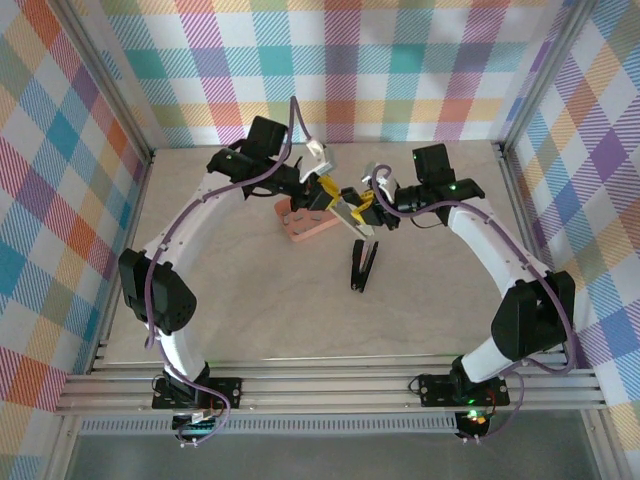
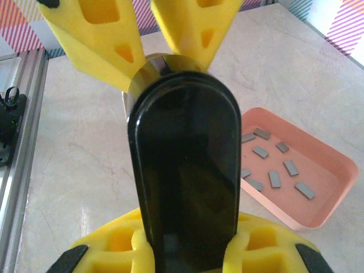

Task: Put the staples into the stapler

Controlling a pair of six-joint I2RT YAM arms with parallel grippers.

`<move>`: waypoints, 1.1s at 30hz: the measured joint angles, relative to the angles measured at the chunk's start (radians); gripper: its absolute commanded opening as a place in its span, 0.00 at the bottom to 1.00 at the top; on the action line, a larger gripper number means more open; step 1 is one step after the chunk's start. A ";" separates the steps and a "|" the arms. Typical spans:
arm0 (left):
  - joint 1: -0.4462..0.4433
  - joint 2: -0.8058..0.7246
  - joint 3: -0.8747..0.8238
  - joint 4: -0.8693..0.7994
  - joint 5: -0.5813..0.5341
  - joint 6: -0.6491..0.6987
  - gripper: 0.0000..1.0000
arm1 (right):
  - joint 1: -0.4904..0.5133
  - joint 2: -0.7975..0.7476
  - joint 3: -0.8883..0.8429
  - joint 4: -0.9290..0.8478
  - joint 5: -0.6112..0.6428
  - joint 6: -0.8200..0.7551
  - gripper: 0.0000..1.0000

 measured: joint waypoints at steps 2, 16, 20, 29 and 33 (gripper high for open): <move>0.000 0.000 -0.014 0.003 -0.013 0.009 0.18 | -0.003 -0.002 -0.011 0.000 0.006 0.005 0.00; -0.013 -0.035 -0.149 0.089 -0.020 0.043 0.16 | -0.045 -0.083 -0.158 0.105 -0.033 0.182 0.00; -0.014 -0.043 -0.178 0.111 -0.019 0.044 0.16 | -0.052 -0.101 -0.180 0.127 -0.047 0.223 0.00; -0.015 -0.060 -0.234 0.149 -0.016 0.044 0.15 | -0.065 -0.124 -0.227 0.183 -0.084 0.305 0.00; -0.015 -0.061 -0.245 0.156 -0.009 0.044 0.15 | -0.067 -0.124 -0.229 0.184 -0.092 0.318 0.00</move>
